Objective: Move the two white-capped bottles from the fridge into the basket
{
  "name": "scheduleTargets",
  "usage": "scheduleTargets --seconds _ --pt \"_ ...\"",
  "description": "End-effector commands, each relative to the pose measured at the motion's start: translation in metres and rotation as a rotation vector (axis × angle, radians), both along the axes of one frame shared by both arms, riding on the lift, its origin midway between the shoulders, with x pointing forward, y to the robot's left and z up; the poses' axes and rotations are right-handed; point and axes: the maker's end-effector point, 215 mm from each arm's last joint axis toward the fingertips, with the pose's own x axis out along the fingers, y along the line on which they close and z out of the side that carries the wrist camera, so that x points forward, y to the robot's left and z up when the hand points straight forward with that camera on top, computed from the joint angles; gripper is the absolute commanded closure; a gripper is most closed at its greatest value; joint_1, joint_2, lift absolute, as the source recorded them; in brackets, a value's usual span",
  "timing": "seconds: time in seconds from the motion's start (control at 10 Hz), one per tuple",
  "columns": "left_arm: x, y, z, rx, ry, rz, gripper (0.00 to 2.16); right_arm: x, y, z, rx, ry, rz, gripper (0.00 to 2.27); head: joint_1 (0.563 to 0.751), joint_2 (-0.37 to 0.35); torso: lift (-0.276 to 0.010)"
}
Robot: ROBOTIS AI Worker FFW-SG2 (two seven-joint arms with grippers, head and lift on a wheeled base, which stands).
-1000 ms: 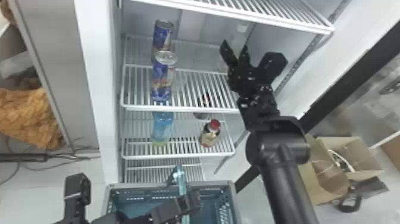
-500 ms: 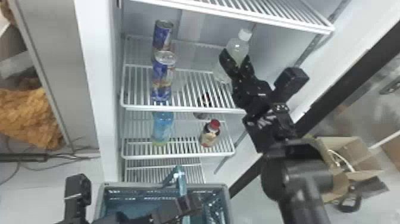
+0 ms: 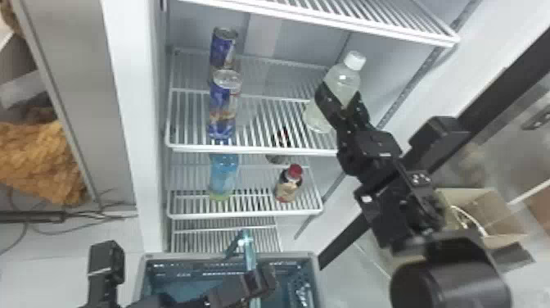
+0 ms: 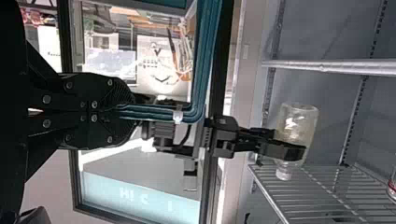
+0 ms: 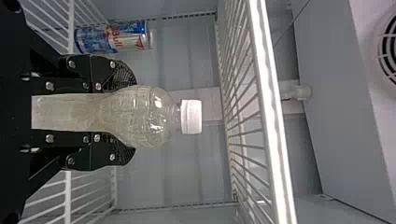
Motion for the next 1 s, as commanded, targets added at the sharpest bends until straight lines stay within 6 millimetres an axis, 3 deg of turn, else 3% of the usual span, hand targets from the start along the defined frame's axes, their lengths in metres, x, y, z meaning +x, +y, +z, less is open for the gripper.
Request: scheduleTargets --seconds 0.0,0.3,0.6,0.9 --pt "0.0 0.0 0.001 0.0 -0.001 0.0 1.19 -0.023 0.001 0.006 0.003 0.017 0.0 0.93 0.695 -0.35 0.0" --pt "0.001 0.001 0.0 -0.002 0.0 0.005 1.19 -0.049 0.007 0.002 0.015 0.071 0.039 0.93 0.695 -0.35 0.0" --pt "0.005 0.004 -0.001 0.0 0.002 0.019 1.19 -0.094 0.034 0.019 0.028 0.131 0.09 0.93 0.695 -0.35 0.0" --pt "0.005 0.004 -0.001 0.0 0.0 0.017 1.19 -0.138 0.061 0.011 0.033 0.275 0.151 0.93 0.695 -0.35 0.0"
